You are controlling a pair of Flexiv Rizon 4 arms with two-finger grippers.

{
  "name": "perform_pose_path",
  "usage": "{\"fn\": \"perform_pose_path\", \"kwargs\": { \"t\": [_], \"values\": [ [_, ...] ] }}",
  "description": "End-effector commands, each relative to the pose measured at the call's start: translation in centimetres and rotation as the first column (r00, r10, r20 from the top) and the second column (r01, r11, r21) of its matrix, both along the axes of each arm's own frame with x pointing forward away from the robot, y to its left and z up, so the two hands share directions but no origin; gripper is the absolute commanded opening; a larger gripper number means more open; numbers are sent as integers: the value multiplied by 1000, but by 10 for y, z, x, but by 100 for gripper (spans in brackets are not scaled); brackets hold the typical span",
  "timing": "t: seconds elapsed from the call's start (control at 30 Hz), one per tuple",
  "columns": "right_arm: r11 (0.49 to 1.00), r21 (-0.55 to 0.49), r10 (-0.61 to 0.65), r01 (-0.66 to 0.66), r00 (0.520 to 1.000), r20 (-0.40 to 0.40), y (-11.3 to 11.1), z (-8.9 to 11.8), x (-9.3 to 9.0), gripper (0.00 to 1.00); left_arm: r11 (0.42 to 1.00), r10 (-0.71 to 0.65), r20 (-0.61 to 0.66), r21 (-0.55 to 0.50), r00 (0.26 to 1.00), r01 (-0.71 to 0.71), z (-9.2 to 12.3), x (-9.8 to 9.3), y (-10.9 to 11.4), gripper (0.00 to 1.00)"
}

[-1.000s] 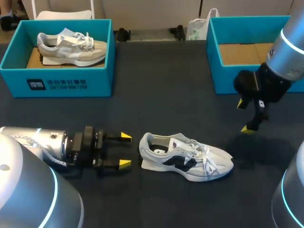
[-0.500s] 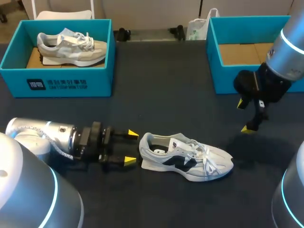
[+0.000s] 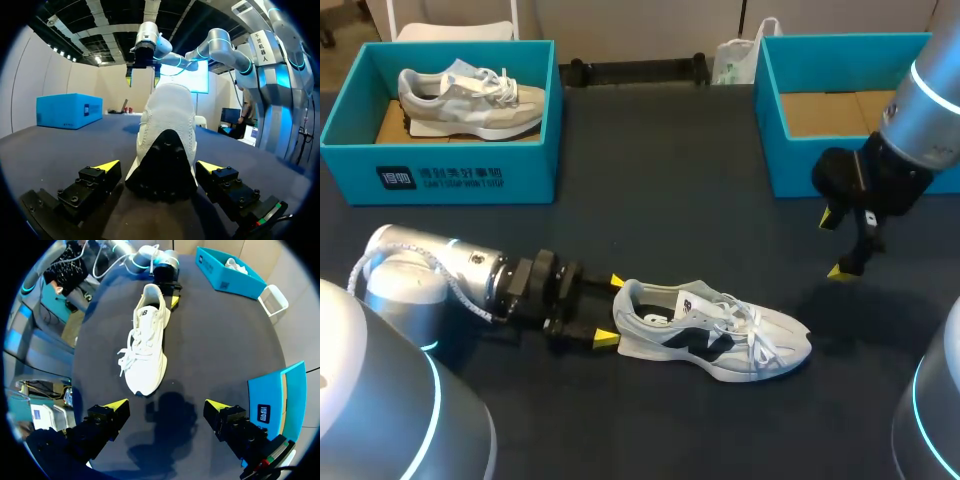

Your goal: Take the shoe out of the shoebox, open the shoe tongue, remove and reinsert the insole, then place the shoe into the shoebox

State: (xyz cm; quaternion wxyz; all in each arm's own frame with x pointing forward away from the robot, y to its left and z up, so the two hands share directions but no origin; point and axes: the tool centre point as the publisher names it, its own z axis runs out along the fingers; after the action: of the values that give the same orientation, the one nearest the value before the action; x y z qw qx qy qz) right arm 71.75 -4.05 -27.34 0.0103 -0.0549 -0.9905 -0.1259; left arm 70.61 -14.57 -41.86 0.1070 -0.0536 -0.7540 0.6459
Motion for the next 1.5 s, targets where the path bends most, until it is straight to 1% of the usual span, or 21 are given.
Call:
{"fn": "perform_pose_path", "kwargs": {
  "t": [0.03,0.17,0.5,0.93,1.1,1.3,1.33,1.37,1.4,1.5],
  "values": [
    [1000,-2,-1,1,1000,0,0,0,0,100,999,-32,4,5,999,32,-3,3,-5,100],
    [1000,-2,-1,1,1000,0,0,0,0,100,999,-39,-1,3,999,39,-3,3,-9,100],
    [1000,-2,-1,1,1000,0,0,0,0,100,998,-63,9,8,998,63,-3,-11,-23,100],
    [1000,-2,-1,1,1000,0,0,0,0,100,998,-62,-5,-2,998,62,-3,-18,-40,100],
    [1000,-2,-1,1,1000,0,0,0,0,100,999,-48,-11,0,999,48,-5,-18,-50,100],
    [1000,-2,-1,1,1000,0,0,0,0,100,999,-38,-11,1,999,38,-7,-20,-55,100],
    [1000,-2,-1,1,1000,0,0,0,0,100,999,-33,-8,0,999,33,-7,-21,-55,81],
    [1000,-2,-1,1,1000,0,0,0,0,100,1000,-31,-8,0,999,31,-7,-21,-56,37],
    [1000,-2,-1,1,1000,0,0,0,0,100,1000,-28,-5,0,1000,28,-7,-21,-55,0],
    [1000,-2,-1,1,1000,0,0,0,0,100,1000,-15,1,-1,1000,15,-7,-22,-51,0]
  ]
}}
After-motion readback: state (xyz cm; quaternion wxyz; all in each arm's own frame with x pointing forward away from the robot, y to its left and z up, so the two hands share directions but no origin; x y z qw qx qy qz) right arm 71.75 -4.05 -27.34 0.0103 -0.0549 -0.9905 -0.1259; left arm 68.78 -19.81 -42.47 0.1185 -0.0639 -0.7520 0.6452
